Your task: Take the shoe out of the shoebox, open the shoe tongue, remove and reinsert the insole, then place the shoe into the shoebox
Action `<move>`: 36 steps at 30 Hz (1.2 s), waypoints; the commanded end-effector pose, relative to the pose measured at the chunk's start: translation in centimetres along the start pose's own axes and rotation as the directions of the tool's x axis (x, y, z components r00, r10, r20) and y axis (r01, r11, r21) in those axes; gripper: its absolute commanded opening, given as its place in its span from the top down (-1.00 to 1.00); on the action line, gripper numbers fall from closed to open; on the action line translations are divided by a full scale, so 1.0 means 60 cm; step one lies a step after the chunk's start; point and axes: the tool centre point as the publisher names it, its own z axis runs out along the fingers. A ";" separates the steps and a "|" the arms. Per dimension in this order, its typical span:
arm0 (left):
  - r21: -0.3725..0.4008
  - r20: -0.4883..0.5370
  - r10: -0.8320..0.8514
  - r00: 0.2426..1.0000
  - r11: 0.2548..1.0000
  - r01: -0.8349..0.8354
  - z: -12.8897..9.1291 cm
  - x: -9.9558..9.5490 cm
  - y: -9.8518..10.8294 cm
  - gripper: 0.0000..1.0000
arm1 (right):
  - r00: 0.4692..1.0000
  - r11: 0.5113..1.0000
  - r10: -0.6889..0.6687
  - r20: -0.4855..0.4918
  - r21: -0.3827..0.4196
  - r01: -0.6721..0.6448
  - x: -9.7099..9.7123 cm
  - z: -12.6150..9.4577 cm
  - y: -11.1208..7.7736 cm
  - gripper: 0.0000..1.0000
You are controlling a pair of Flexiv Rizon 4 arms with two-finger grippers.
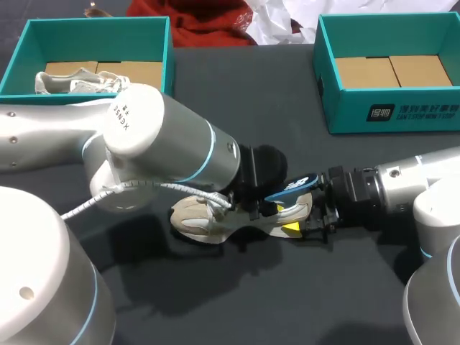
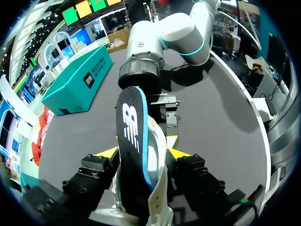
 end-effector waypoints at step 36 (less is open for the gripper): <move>0.039 -0.042 -0.039 0.998 0.998 0.040 0.032 -0.020 -0.003 1.00 | 1.000 1.000 0.000 0.002 0.003 0.000 0.001 0.002 -0.002 1.00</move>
